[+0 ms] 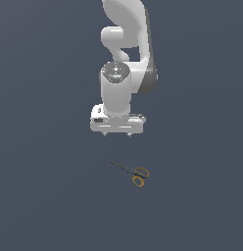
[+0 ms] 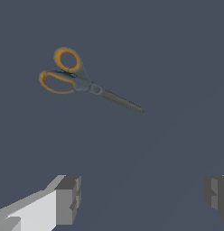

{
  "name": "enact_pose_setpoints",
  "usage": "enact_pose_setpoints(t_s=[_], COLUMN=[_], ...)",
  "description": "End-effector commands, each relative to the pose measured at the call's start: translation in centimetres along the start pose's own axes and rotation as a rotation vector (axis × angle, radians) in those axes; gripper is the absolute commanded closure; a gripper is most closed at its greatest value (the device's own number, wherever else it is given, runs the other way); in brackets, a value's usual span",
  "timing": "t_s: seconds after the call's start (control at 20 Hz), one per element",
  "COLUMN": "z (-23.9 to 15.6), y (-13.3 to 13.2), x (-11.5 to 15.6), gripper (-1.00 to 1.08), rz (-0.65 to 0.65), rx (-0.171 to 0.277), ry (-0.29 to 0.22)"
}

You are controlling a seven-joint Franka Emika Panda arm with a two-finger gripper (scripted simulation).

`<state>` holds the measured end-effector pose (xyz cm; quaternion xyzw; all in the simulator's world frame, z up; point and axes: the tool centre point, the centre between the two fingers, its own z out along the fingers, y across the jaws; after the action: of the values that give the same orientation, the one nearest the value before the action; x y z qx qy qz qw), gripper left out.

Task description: Pick up the object and move it to a goal position.

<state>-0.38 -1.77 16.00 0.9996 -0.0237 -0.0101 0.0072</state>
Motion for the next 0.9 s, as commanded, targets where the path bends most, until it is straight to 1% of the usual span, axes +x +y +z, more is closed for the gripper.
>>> enact_pose_setpoints(t_s=[0.0,0.45,0.85], z=[0.0,-0.7,-0.6], y=[0.0,-1.6,-1.6], x=[0.0,0.7,0.8], gripper=[-0.92,-0.92,-0.92], rz=[0.000,-0.047,-0.057], rx=[0.000,0.005,0.004], ry=[0.000,0.013,0.012])
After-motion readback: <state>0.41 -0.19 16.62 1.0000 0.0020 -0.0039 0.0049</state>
